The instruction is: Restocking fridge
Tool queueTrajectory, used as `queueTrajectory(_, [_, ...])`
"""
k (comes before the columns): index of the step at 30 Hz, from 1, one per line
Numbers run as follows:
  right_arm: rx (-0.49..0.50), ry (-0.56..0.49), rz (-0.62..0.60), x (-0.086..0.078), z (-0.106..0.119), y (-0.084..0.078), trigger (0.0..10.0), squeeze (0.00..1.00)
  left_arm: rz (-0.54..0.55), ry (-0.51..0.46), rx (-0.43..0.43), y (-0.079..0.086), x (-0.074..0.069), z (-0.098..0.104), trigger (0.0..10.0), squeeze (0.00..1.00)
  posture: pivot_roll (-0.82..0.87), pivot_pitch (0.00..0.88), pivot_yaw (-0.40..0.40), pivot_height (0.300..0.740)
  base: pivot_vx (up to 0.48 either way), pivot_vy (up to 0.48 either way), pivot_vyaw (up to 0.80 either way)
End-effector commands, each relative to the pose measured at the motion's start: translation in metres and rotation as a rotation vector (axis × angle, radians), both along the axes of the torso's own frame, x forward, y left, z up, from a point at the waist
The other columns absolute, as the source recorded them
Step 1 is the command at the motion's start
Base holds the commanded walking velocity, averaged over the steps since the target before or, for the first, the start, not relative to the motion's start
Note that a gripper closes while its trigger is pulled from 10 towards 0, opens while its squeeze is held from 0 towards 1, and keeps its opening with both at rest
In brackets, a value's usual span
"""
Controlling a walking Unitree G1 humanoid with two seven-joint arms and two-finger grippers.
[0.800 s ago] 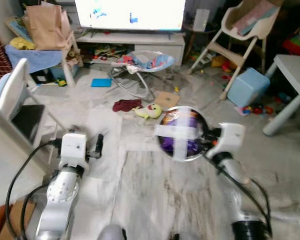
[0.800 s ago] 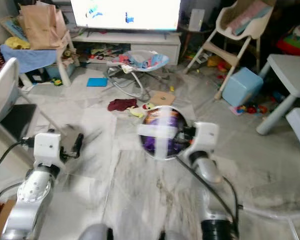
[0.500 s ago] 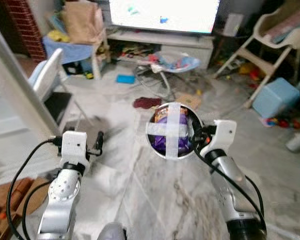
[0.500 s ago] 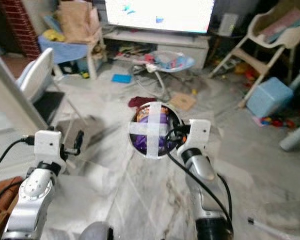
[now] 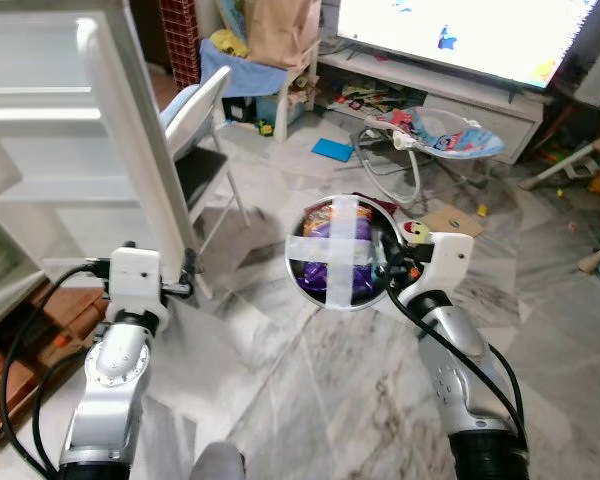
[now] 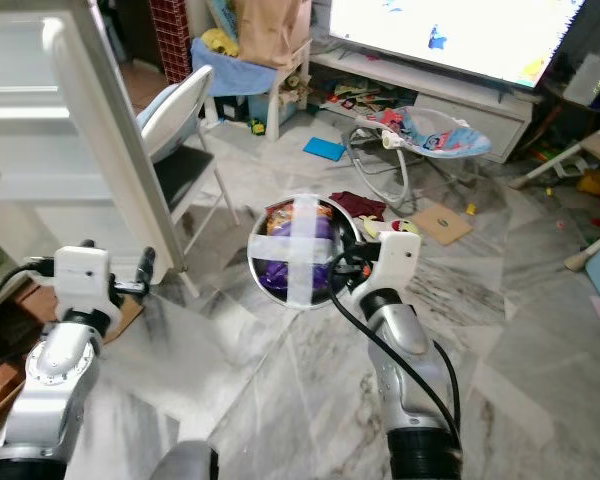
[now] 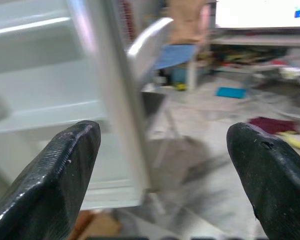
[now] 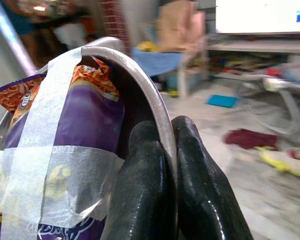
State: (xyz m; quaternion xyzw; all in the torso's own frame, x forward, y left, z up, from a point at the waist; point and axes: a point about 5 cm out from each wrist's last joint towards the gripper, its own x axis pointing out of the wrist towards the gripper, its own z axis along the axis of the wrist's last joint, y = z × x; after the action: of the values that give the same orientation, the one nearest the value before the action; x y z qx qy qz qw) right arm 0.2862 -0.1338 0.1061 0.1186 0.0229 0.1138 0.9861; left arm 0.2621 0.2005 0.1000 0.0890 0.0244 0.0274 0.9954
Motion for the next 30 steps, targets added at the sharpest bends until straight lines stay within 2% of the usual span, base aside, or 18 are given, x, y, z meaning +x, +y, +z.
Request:
queueTrajectory(1, [-0.016, -0.047, 0.027, 0.001, 0.009, 0.004, 10.0, 0.0, 0.028, -0.003, -0.006, 0.003, 0.004, 0.003, 10.0, 0.0, 0.06, 0.007, -0.062, 0.74, 0.0, 0.27, 0.79])
queueTrajectory(7, [-0.003, -0.036, 0.01, 0.002, 0.008, 0.003, 10.0, 0.0, 0.043, -0.002, 0.005, 0.003, 0.001, 0.0, 10.0, 0.0, 0.06, 0.017, -0.066, 0.74, 0.0, 0.449, 0.73])
queueTrajectory(9, [0.001, -0.03, -0.004, 0.003, 0.007, 0.001, 10.0, 0.0, 0.043, -0.003, 0.005, 0.002, -0.001, -0.001, 10.0, 0.0, 0.06, 0.017, -0.066, 0.74, 0.0, 0.48, 0.0])
queueTrajectory(11, [0.004, -0.033, -0.021, 0.004, 0.007, -0.001, 10.0, 0.0, 0.074, -0.02, 0.046, 0.002, -0.003, 0.0, 10.0, 0.0, 0.06, 0.019, -0.07, 0.74, 0.0, 0.48, 0.0])
queueTrajectory(20, [-0.041, 0.015, -0.093, 0.006, 0.0, -0.01, 10.0, 0.0, 0.104, -0.019, 0.048, -0.001, -0.009, -0.004, 10.0, 0.0, 0.06, 0.026, -0.07, 0.74, 0.0, 0.48, 0.0])
queueTrajectory(22, [-0.078, 0.004, -0.055, 0.005, -0.002, -0.007, 10.0, 0.0, 0.123, -0.035, 0.053, -0.001, -0.009, -0.002, 10.0, 0.0, 0.06, 0.025, -0.07, 0.74, 0.0, 0.48, 0.0])
queueTrajectory(24, [-0.071, 0.018, -0.012, 0.003, -0.005, -0.003, 10.0, 0.0, 0.122, -0.041, 0.05, 0.0, -0.009, -0.001, 10.0, 0.0, 0.06, 0.025, -0.07, 0.74, 0.0, 0.48, 0.0])
queueTrajectory(30, [-0.132, 0.003, 0.023, 0.0, -0.005, -0.002, 10.0, 0.0, 0.101, -0.051, 0.036, -0.001, -0.009, 0.0, 10.0, 0.0, 0.06, 0.017, -0.071, 0.74, 0.0, 0.416, 0.0])
